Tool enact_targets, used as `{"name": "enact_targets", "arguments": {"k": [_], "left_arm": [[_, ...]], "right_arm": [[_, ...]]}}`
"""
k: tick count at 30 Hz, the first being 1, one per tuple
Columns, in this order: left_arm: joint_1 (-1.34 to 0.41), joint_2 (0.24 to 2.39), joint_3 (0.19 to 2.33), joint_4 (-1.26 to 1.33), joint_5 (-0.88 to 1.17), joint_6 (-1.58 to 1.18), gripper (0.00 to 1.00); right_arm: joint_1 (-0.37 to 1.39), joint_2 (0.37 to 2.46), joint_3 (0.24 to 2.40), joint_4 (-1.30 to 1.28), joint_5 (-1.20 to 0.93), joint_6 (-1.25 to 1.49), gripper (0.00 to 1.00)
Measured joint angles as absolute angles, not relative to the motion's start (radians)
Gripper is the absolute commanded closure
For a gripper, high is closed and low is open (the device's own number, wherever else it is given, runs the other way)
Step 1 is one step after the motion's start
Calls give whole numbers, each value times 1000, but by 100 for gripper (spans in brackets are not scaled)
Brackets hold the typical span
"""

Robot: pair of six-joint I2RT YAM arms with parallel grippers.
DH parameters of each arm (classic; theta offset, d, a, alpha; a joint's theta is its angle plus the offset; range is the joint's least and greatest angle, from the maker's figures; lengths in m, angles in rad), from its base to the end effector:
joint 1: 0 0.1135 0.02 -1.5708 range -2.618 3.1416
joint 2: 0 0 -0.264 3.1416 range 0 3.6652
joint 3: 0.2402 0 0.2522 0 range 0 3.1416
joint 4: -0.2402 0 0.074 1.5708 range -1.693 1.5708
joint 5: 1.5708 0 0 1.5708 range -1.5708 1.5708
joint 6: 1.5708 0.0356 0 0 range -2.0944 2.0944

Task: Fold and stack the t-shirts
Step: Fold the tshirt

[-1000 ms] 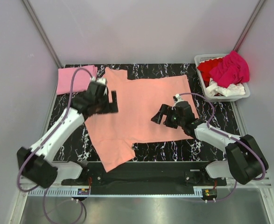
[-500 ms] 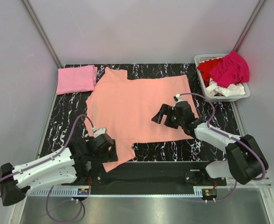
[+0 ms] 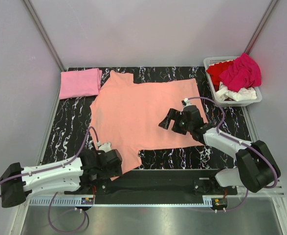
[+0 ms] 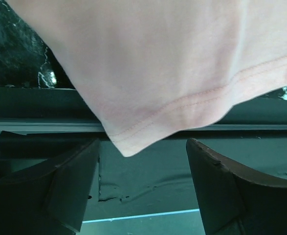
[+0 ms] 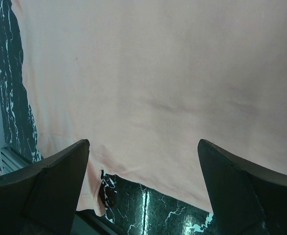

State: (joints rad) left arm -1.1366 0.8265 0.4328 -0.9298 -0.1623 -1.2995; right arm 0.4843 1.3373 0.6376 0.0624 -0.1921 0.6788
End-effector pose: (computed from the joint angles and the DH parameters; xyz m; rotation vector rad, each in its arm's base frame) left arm 0.0545 -0.1038 0.1633 -0.2646 2.8817 -0.2562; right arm 0.2380 0.1329 0.1937 0.1136 2.3281 0.8318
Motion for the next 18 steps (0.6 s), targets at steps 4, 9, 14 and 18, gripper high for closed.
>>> {"name": "enact_targets", "arguments": {"k": [4, 9, 14, 18], "left_arm": [[-1139, 846, 432, -926, -165, -1300, 28], [-1141, 871, 433, -930, -168, -1290, 41], [-1147, 881, 434, -953, -177, -1275, 57], [-1147, 881, 432, -969, -185, -1268, 68]], "right_arm": [[484, 1347, 645, 61, -192, 679, 0], [484, 1354, 650, 58, -192, 679, 0], [484, 1358, 653, 54, -192, 679, 0], [484, 1359, 656, 54, -192, 679, 0]]}}
